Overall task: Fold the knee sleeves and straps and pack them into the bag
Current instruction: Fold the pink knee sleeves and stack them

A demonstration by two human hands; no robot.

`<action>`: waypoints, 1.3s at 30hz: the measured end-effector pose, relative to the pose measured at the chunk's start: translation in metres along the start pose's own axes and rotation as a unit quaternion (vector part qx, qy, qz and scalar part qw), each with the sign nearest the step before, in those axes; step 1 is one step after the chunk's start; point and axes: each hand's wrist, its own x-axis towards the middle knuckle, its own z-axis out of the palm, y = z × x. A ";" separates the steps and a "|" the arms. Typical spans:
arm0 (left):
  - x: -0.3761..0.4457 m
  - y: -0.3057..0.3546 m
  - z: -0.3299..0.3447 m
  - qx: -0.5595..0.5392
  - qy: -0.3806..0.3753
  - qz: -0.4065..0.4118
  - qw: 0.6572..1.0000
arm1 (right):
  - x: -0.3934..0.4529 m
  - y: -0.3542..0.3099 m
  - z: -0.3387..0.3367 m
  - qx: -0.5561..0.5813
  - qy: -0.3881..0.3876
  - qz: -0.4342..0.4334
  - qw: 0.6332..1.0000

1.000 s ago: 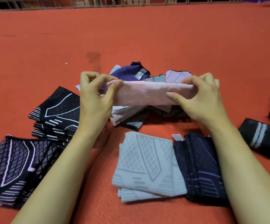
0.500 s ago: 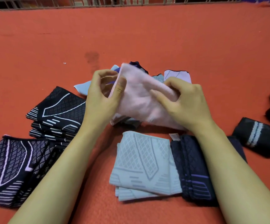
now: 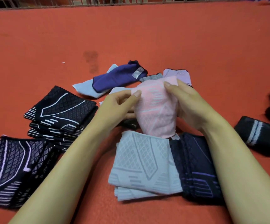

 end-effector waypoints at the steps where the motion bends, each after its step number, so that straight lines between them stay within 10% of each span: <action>1: 0.001 -0.002 -0.002 0.010 0.005 0.003 1.000 | 0.001 0.001 0.000 0.002 -0.005 -0.002 1.000; 10: 0.004 -0.002 -0.012 0.007 0.128 0.074 0.989 | 0.003 0.004 -0.011 -0.122 0.029 -0.060 0.990; 26: 0.000 -0.002 -0.018 0.234 0.038 0.259 0.936 | 0.003 0.012 -0.007 -0.473 0.093 -0.220 0.848; 34: -0.003 -0.004 -0.010 0.124 -0.029 0.084 0.988 | 0.000 0.006 -0.003 -0.152 0.067 -0.149 0.975; 39: 0.000 -0.004 -0.010 0.002 -0.070 0.021 0.997 | 0.006 0.011 0.000 -0.091 0.097 -0.079 0.988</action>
